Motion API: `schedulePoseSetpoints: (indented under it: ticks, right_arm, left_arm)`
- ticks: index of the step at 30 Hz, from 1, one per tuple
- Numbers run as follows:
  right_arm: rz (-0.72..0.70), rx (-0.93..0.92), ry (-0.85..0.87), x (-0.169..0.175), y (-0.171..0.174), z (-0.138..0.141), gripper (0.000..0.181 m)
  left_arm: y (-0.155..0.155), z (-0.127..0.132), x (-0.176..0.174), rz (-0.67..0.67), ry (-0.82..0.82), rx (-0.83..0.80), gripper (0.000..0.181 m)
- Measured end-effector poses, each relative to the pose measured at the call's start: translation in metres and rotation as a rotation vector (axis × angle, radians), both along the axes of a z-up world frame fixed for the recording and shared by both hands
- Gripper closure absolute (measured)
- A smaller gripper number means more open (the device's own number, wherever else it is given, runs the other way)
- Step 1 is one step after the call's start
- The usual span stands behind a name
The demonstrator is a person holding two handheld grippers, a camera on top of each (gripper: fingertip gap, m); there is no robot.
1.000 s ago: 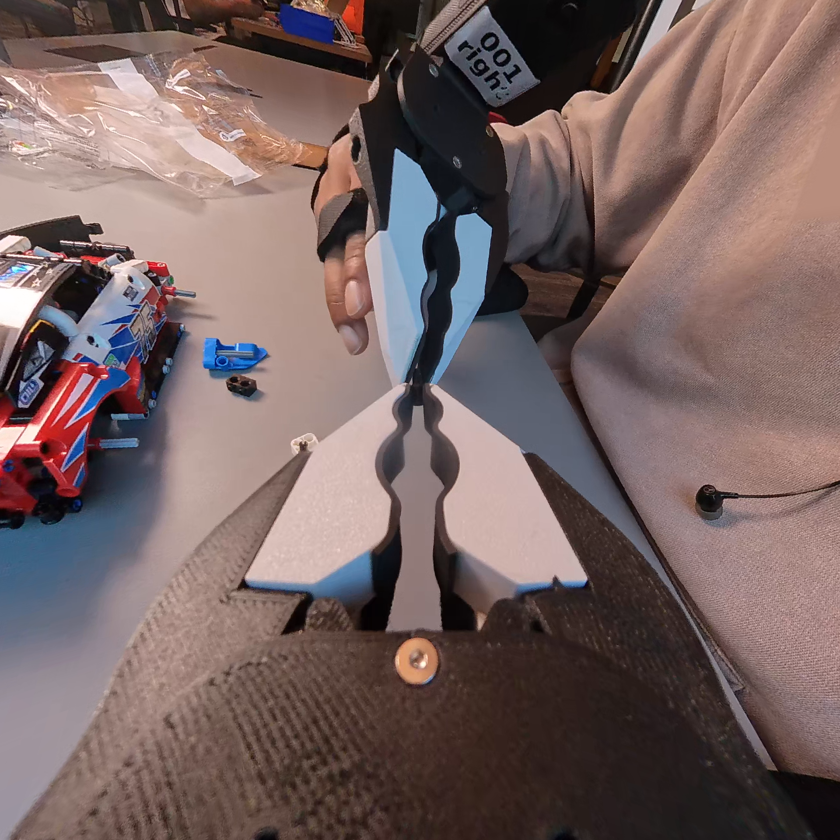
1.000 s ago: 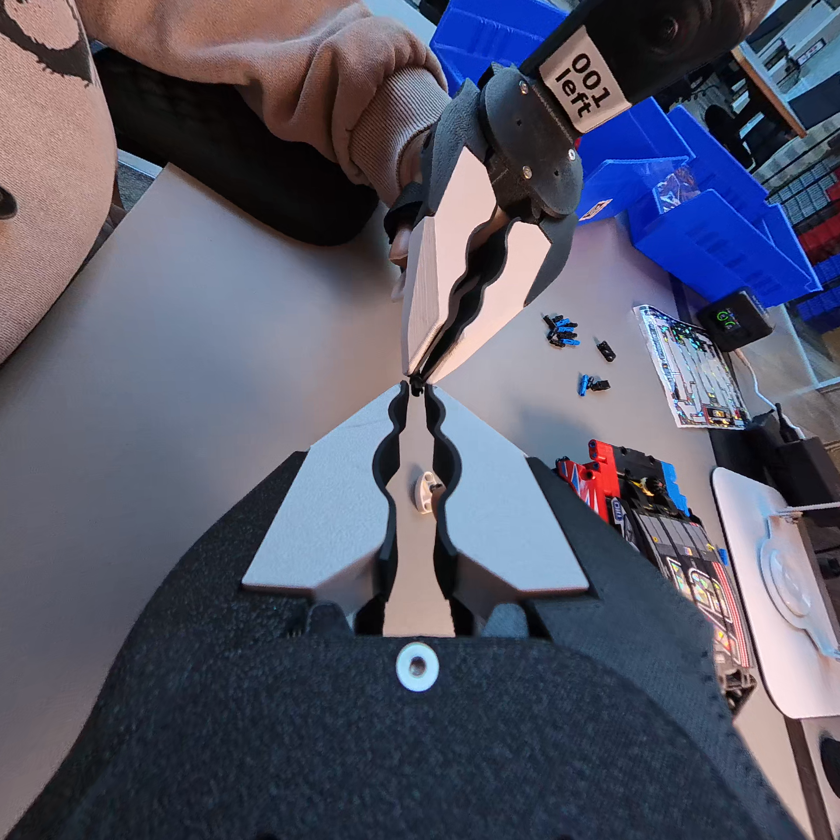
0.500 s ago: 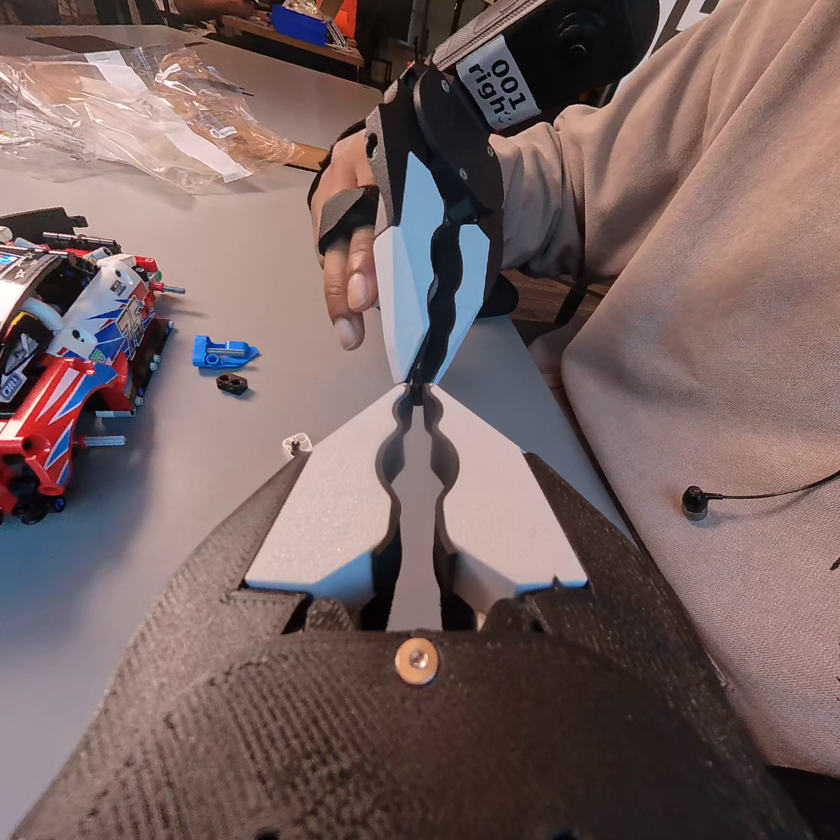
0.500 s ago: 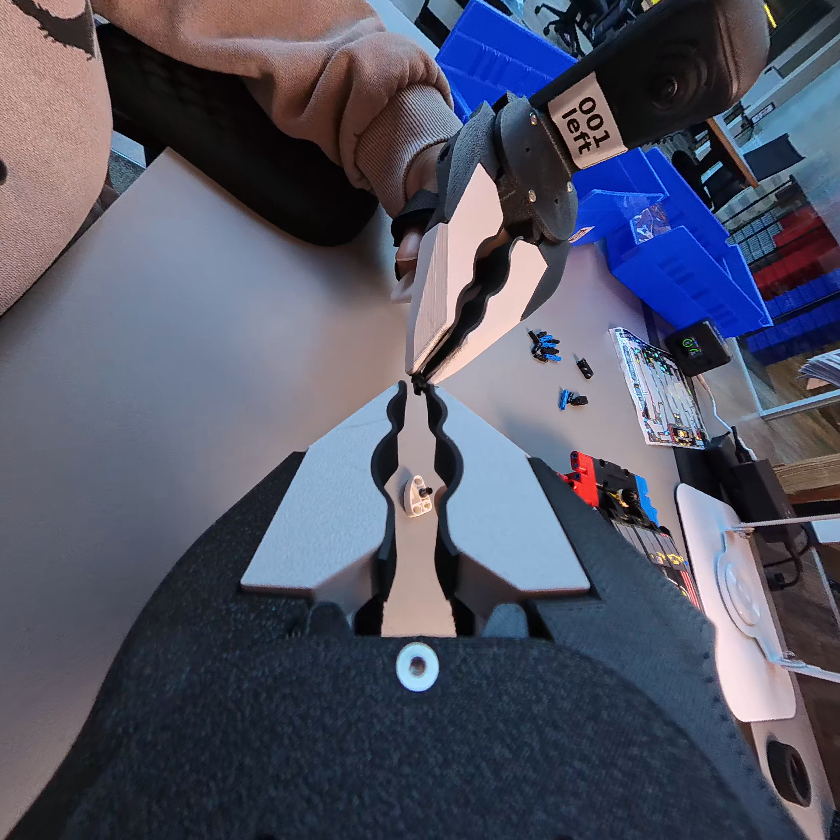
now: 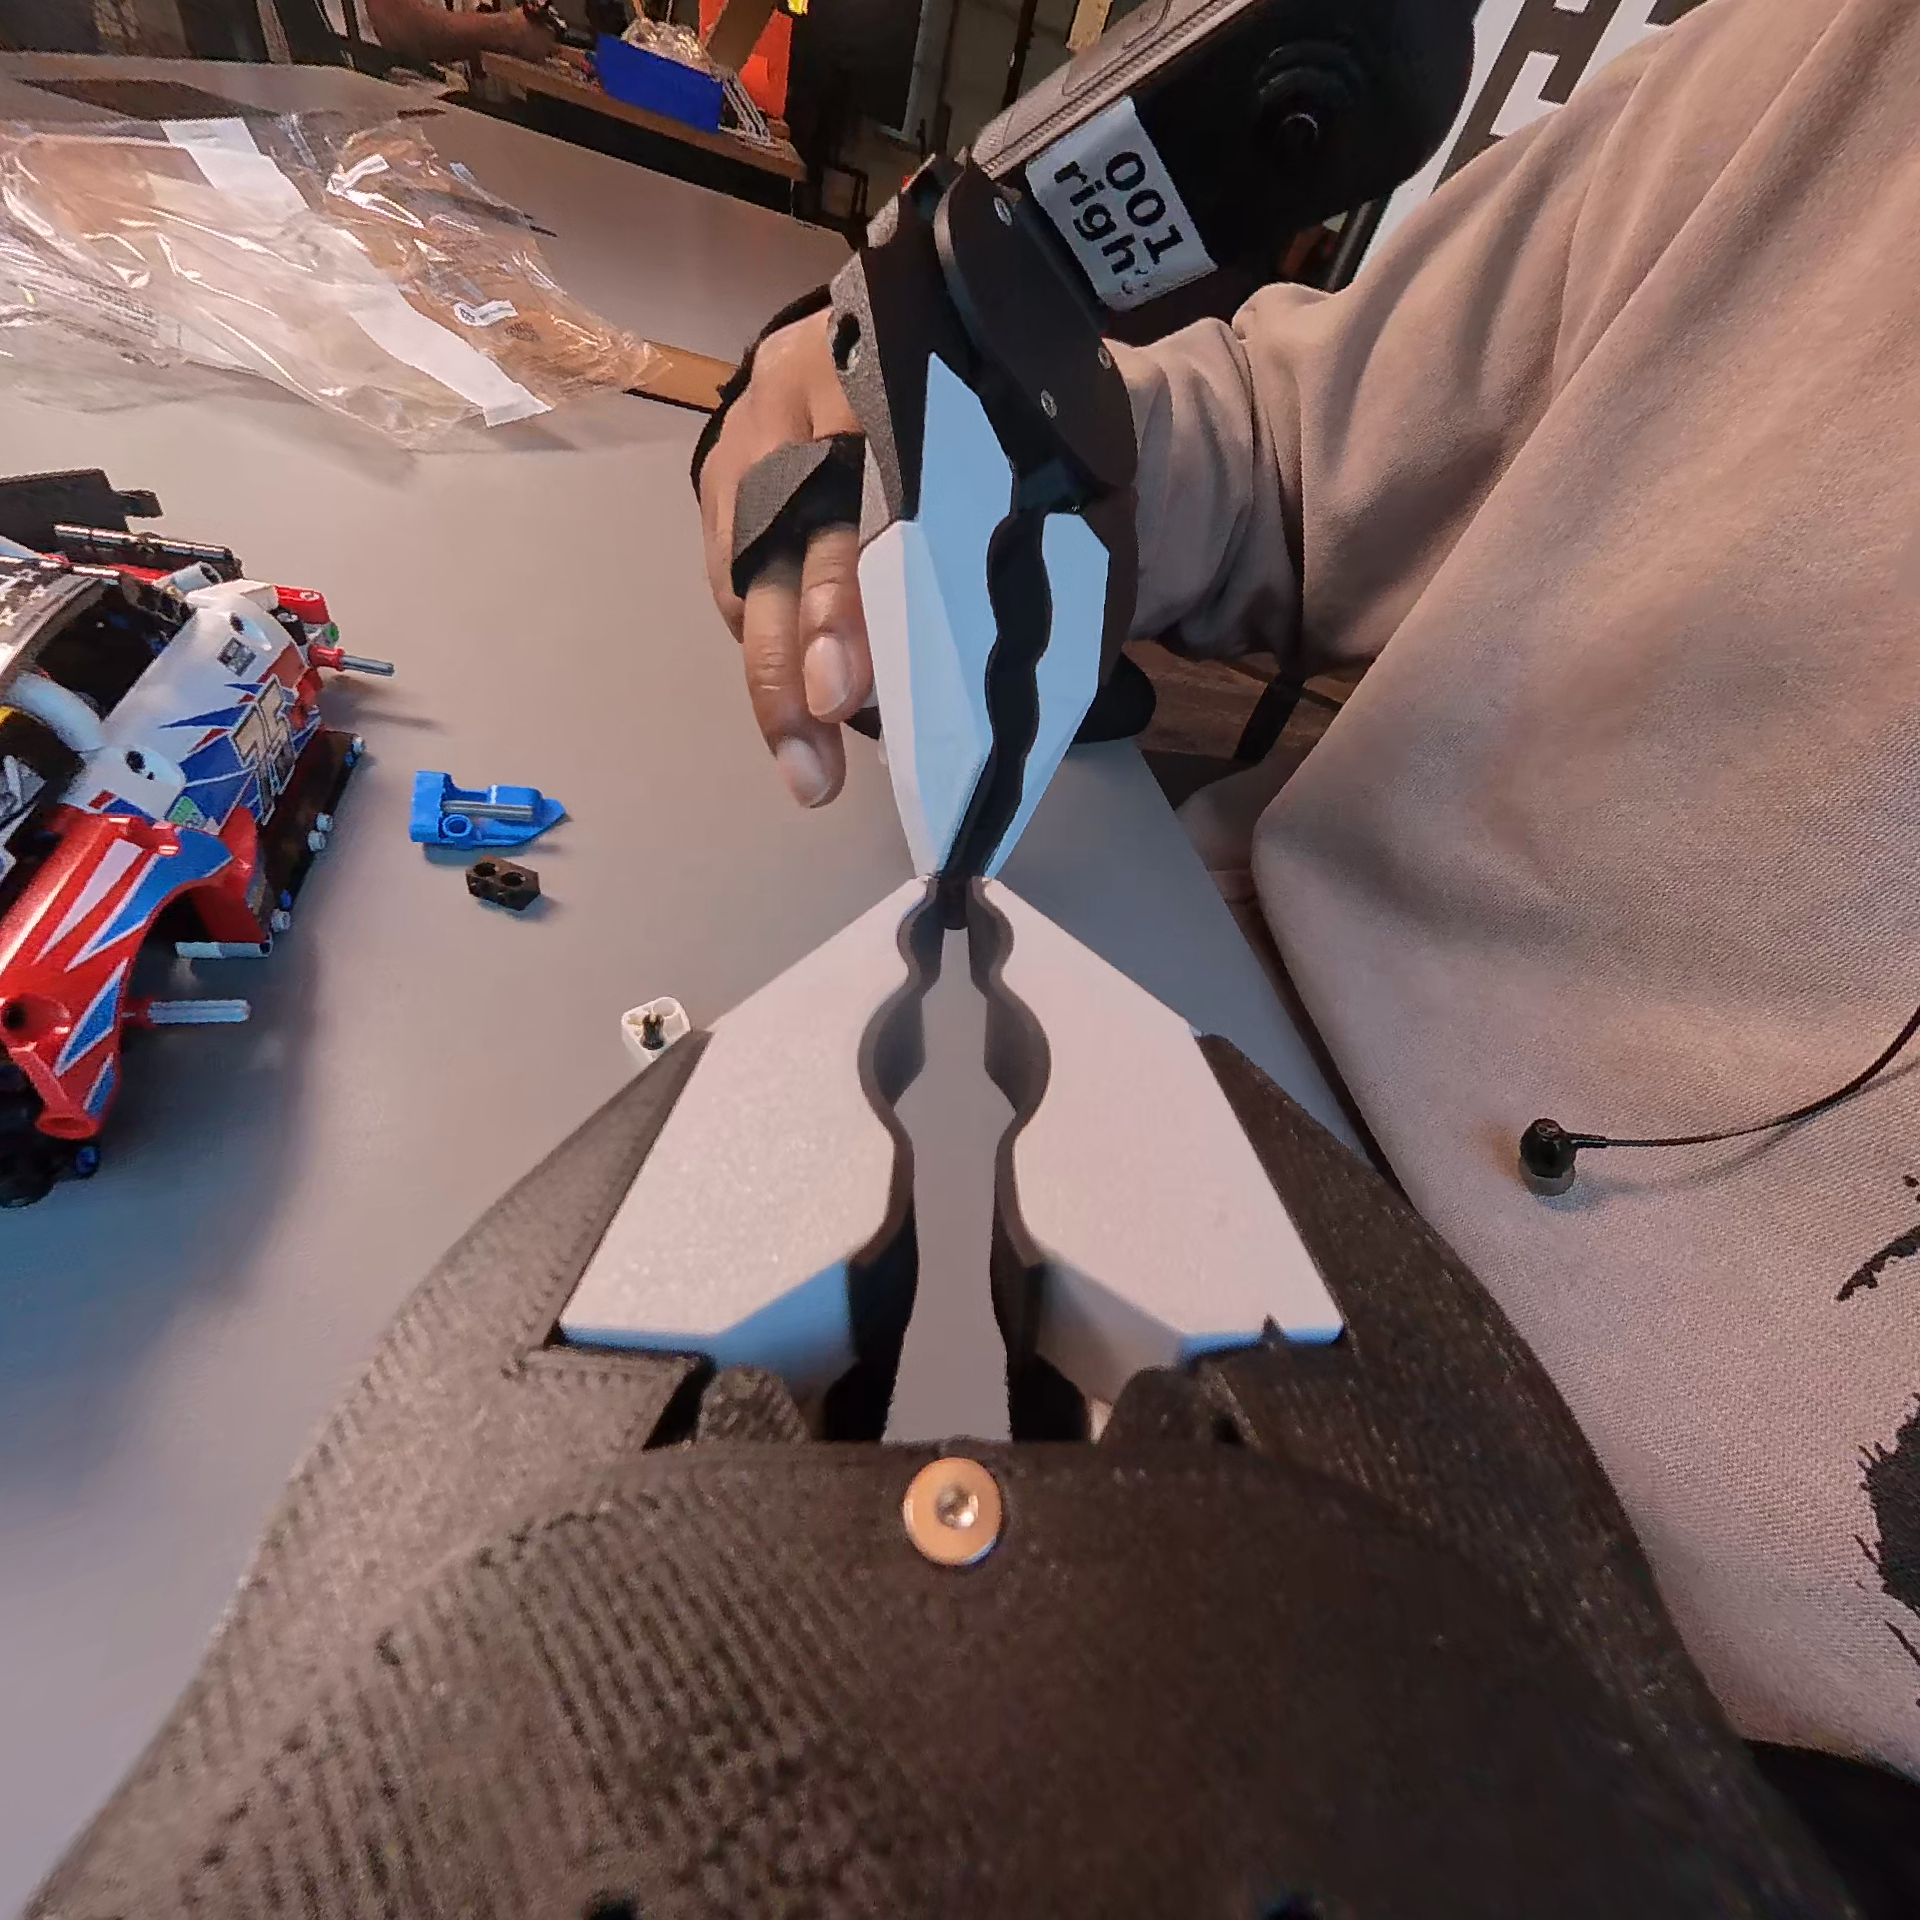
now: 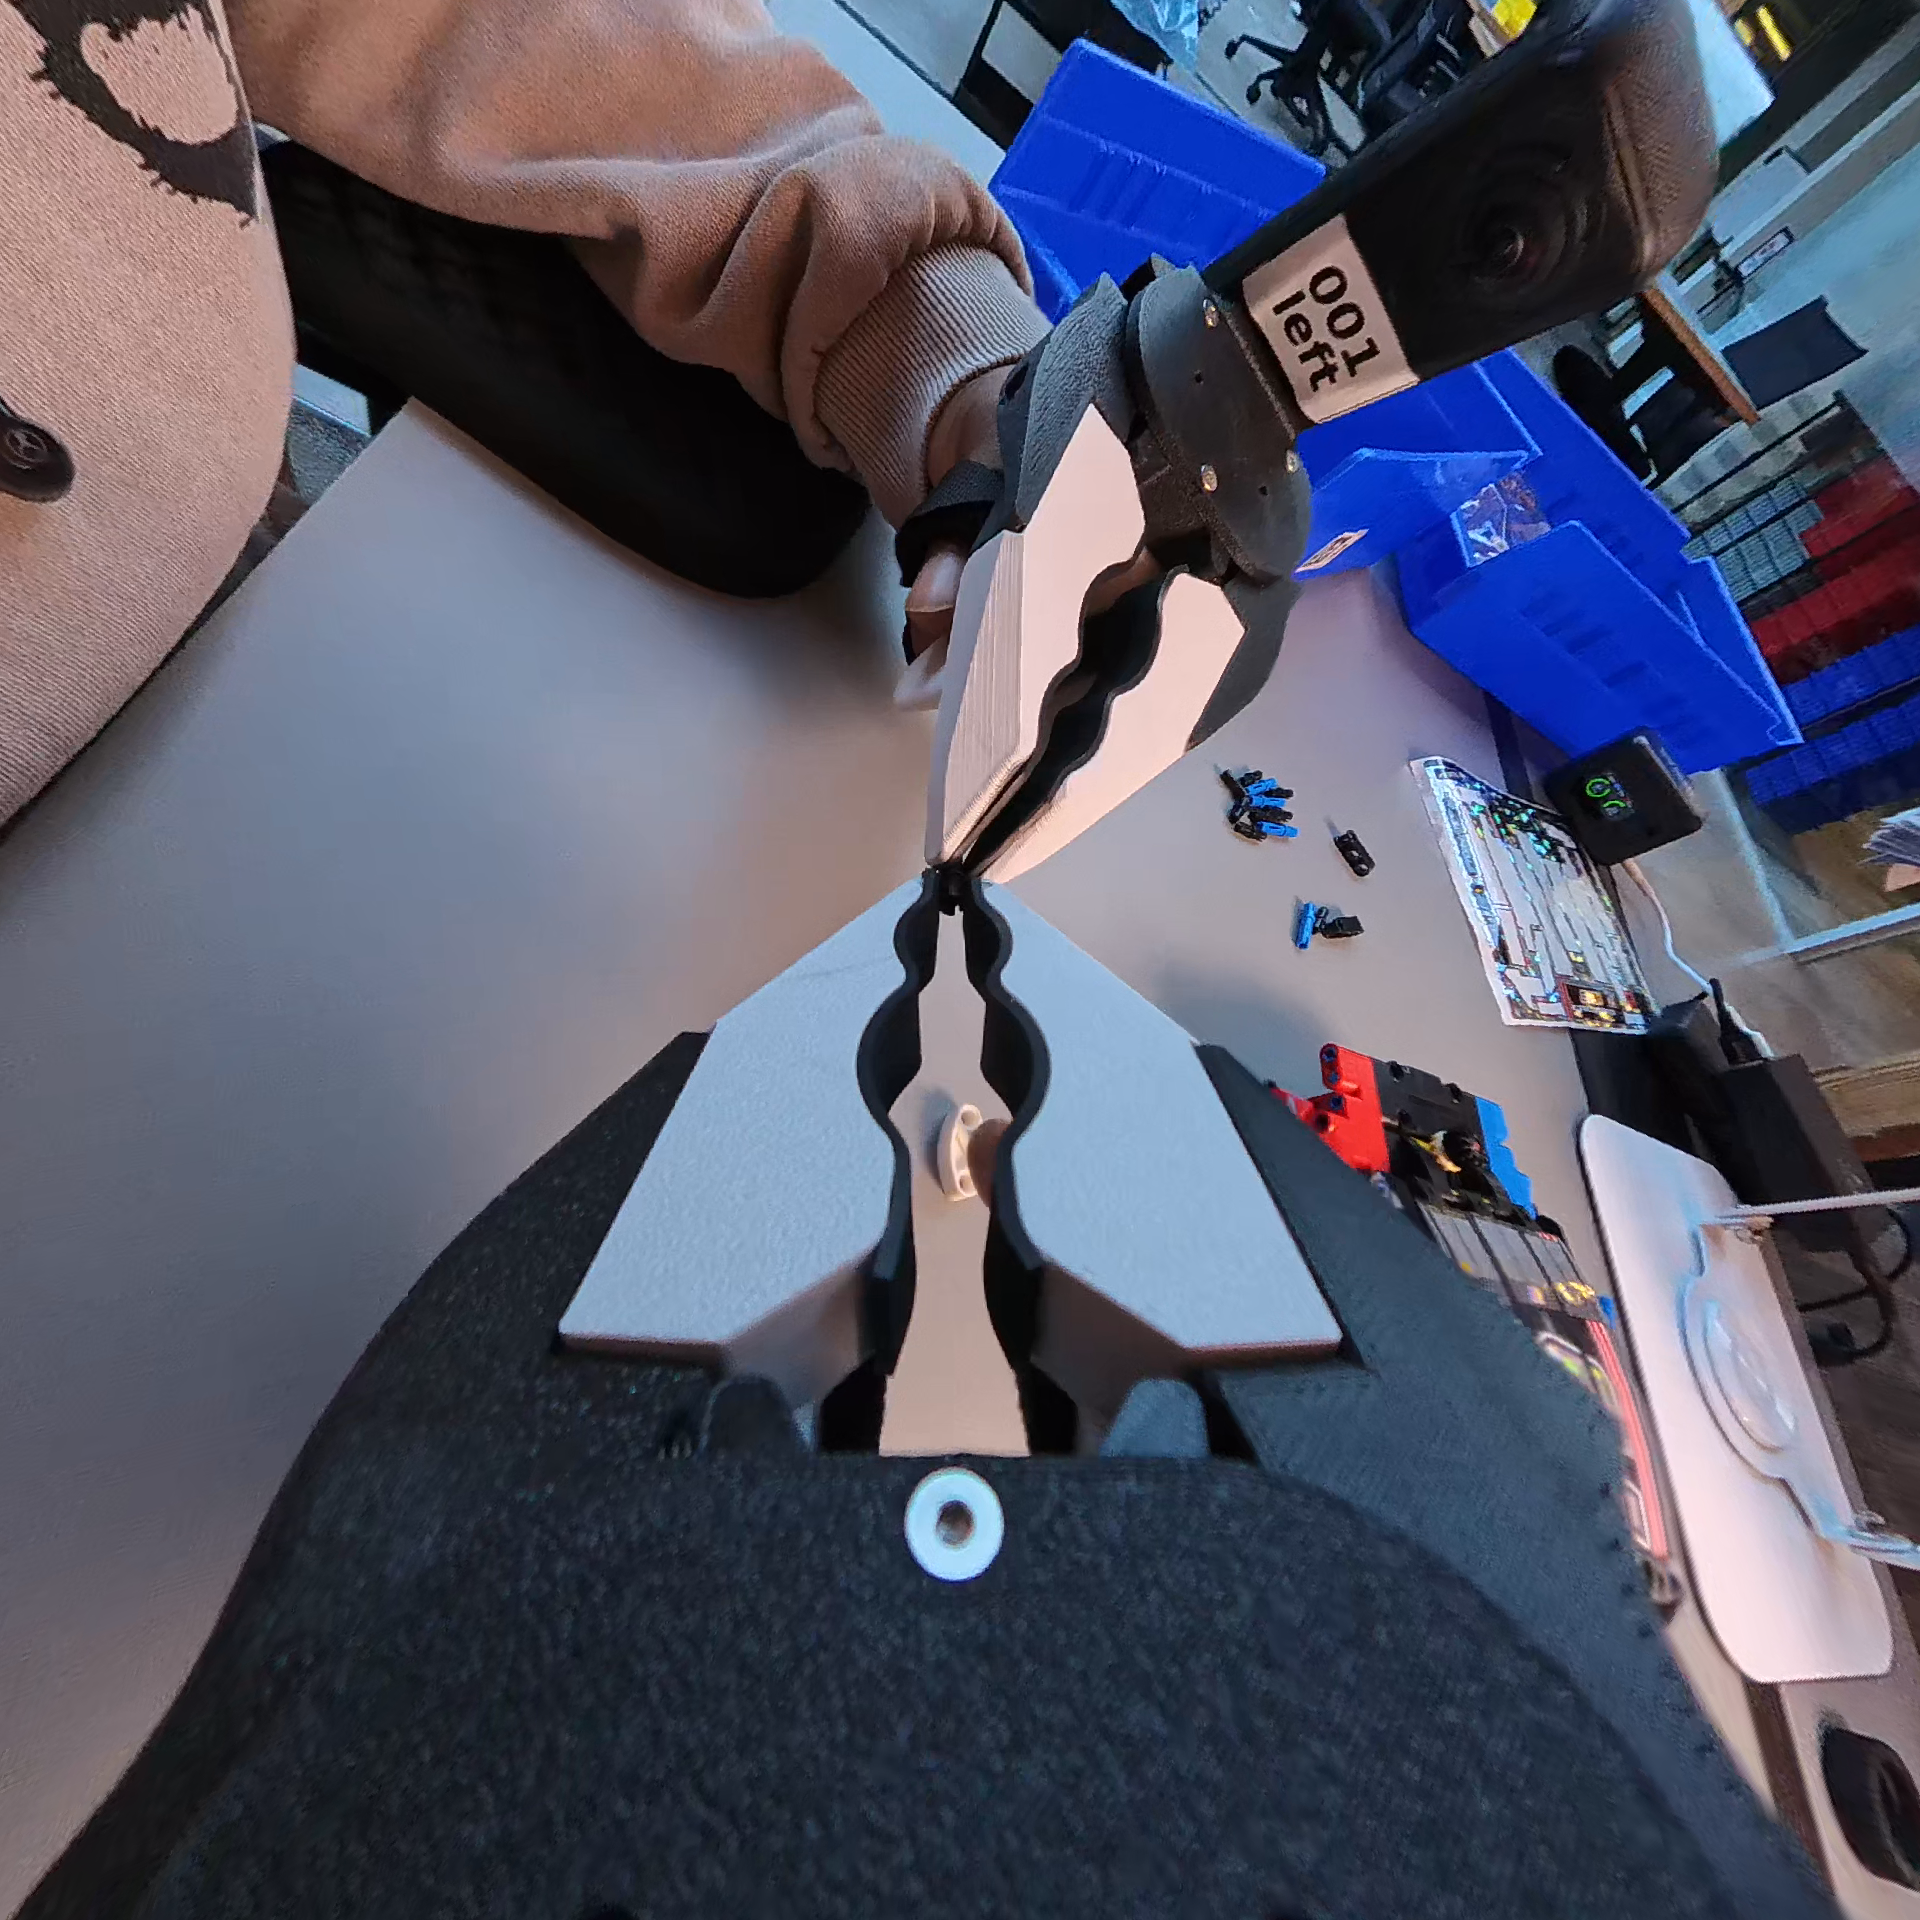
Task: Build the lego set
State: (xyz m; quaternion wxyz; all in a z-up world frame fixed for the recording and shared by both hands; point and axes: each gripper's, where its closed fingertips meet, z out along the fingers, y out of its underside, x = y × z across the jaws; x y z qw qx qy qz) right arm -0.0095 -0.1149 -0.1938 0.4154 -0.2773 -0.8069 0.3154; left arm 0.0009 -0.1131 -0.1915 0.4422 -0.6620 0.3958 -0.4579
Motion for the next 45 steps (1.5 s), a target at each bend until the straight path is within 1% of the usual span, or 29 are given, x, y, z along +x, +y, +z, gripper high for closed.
schedulePoseSetpoints:
  ticks: [3,4,5,7,8,12,14,16,19,23,25,28,29,31,32,34,36,38,39,40,42,45]
  right_arm:
    - [-0.019,-0.056,-0.077,0.001,0.007,-0.002,0.179]
    - [-0.028,-0.062,-0.128,0.001,0.013,-0.005,0.179]
    - [-0.038,-0.054,-0.191,0.002,0.02,-0.01,0.179]
    - [-0.047,-0.019,-0.299,0.001,0.034,-0.017,0.179]
    - [-0.039,-0.013,-0.368,0.001,0.038,-0.022,0.179]
    - [0.009,0.039,-0.577,-0.003,0.044,-0.039,0.179]
    - [0.029,0.072,-0.655,-0.002,0.047,-0.047,0.179]
    - [0.039,0.074,-0.694,-0.001,0.047,-0.05,0.179]
    - [0.021,0.04,-0.707,0.006,0.049,-0.052,0.18]
    - [-0.036,-0.003,-0.701,0.024,0.054,-0.06,0.18]
    - [-0.064,-0.035,-0.694,0.032,0.055,-0.064,0.179]
    - [-0.11,-0.062,-0.661,0.038,0.059,-0.068,0.179]
    - [-0.126,-0.072,-0.651,0.039,0.06,-0.069,0.179]
    - [-0.161,-0.078,-0.639,0.042,0.064,-0.071,0.179]
    - [-0.166,-0.081,-0.636,0.044,0.064,-0.073,0.179]
    - [-0.173,-0.09,-0.627,0.045,0.065,-0.075,0.179]
    - [-0.174,-0.103,-0.613,0.044,0.065,-0.076,0.179]
    - [-0.173,-0.113,-0.601,0.041,0.065,-0.076,0.179]
    - [-0.169,-0.118,-0.594,0.04,0.064,-0.075,0.179]
    - [-0.164,-0.125,-0.586,0.039,0.063,-0.074,0.179]
    - [-0.158,-0.141,-0.575,0.038,0.061,-0.074,0.179]
    - [-0.157,-0.155,-0.56,0.038,0.06,-0.074,0.179]
  left_arm:
    - [0.007,-0.001,-0.003,0.047,0.01,0.006,0.178]
    - [0.012,-0.004,-0.006,0.078,0.028,0.013,0.17]
    - [0.018,-0.009,-0.01,0.121,0.067,0.02,0.164]
    - [0.032,-0.026,-0.019,0.215,0.192,0.039,0.159]
    - [0.036,-0.036,-0.021,0.241,0.254,0.046,0.156]
    - [0.045,-0.065,-0.018,0.283,0.449,0.058,0.154]
    - [0.047,-0.074,-0.015,0.288,0.51,0.073,0.153]
    - [0.05,-0.079,-0.014,0.298,0.559,0.094,0.153]
    - [0.047,-0.083,-0.008,0.275,0.596,0.104,0.158]
    - [0.038,-0.082,0.003,0.229,0.586,0.128,0.167]
    - [0.036,-0.083,0.01,0.209,0.601,0.154,0.167]
    - [0.025,-0.078,0.027,0.126,0.558,0.187,0.169]
    - [0.026,-0.074,0.029,0.131,0.535,0.197,0.17]
    - [0.035,-0.068,0.019,0.177,0.514,0.188,0.171]
    - [0.041,-0.066,0.011,0.204,0.51,0.182,0.168]
    - [0.051,-0.066,-0.001,0.223,0.514,0.181,0.157]
    - [0.056,-0.071,-0.002,0.19,0.524,0.171,0.144]
    - [0.055,-0.076,0.005,0.132,0.528,0.153,0.131]
    - [0.054,-0.08,0.008,0.109,0.554,0.151,0.129]
    - [0.053,-0.083,0.012,0.094,0.572,0.154,0.128]
    - [0.047,-0.084,0.017,0.06,0.58,0.14,0.135]
    - [0.041,-0.084,0.014,0.071,0.622,0.133,0.139]
